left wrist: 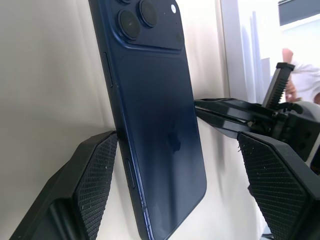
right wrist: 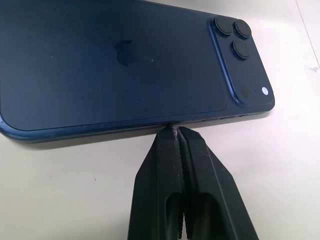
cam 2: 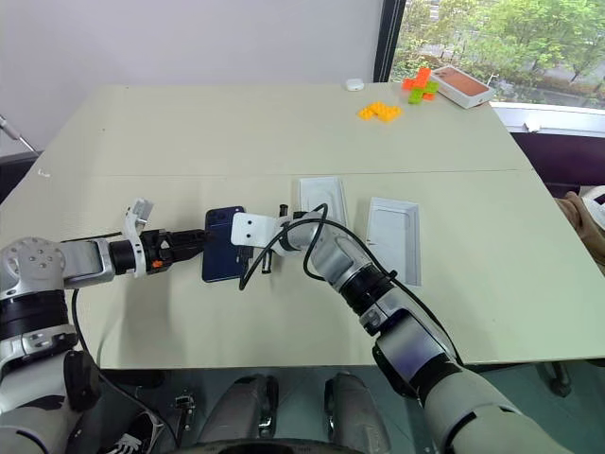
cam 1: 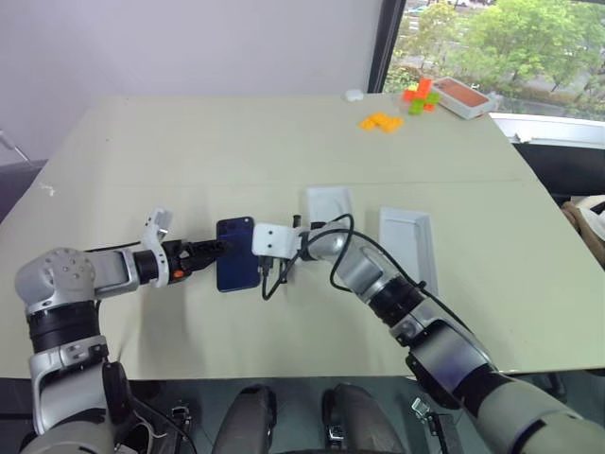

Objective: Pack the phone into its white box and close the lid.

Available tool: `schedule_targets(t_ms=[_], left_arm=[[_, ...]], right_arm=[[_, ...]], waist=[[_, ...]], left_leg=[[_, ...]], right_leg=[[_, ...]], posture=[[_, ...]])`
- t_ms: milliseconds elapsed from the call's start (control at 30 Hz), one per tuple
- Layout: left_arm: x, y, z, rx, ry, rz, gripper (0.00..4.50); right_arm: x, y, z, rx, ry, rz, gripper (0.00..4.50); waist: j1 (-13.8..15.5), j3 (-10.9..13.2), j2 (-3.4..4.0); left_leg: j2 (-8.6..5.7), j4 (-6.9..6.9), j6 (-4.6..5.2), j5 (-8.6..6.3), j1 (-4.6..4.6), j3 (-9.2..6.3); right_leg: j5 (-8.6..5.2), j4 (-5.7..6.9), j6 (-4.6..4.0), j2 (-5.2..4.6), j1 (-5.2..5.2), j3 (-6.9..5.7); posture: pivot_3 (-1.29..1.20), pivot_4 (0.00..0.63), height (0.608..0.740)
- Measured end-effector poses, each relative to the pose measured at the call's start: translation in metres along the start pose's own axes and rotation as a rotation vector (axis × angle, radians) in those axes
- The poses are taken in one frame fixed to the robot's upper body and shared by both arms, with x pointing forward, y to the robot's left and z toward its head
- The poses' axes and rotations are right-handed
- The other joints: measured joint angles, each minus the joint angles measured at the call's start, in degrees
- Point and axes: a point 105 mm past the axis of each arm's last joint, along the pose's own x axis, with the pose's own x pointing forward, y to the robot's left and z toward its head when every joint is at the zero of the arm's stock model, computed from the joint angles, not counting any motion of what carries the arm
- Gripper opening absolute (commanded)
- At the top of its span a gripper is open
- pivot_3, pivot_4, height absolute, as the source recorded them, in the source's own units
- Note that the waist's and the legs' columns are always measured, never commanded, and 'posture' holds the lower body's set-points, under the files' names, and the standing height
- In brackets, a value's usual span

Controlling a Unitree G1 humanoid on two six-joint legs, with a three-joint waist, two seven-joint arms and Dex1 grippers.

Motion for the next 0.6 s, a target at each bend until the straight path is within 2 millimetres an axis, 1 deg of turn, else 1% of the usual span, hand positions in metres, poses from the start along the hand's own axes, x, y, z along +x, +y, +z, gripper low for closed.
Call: schedule_targets(t_ms=[267, 400, 600], left_arm=[[0.0034, -0.0036, 0.0018, -0.022, -0.003, 0.003, 4.03], [0.0055, -0.0036, 0.0029, -0.068, -0.019, -0.02, 4.03], [0.0073, -0.0057, 0.0022, -0.073, -0.017, -0.028, 4.03]], right_arm=[[-0.0017, -0.0013, -0.0017, 0.016, 0.003, 0.002, 0.11], [-0.0034, -0.0032, -0.0039, 0.023, 0.006, -0.005, 0.11], [-0.005, -0.0052, -0.006, 0.028, 0.009, -0.014, 0.11]], waist=[[0.22, 0.0, 0.0], [0.2, 0.0, -0.02], [0.21, 0.01, -0.03]], left_leg=[[0.0, 0.0, 0.0, 0.0, -0.01, -0.01], [0.0, 0.0, 0.0, 0.0, -0.02, -0.01], [0.0, -0.01, -0.01, 0.0, -0.04, -0.02]], right_leg=[[0.0, 0.0, 0.0, 0.0, 0.0, 0.0], [0.0, -0.01, 0.0, 0.0, -0.01, -0.01], [0.0, -0.02, 0.0, 0.0, -0.03, -0.01]], posture=[[0.0, 0.15, 0.74], [0.0, 0.15, 0.74], [0.0, 0.15, 0.74]])
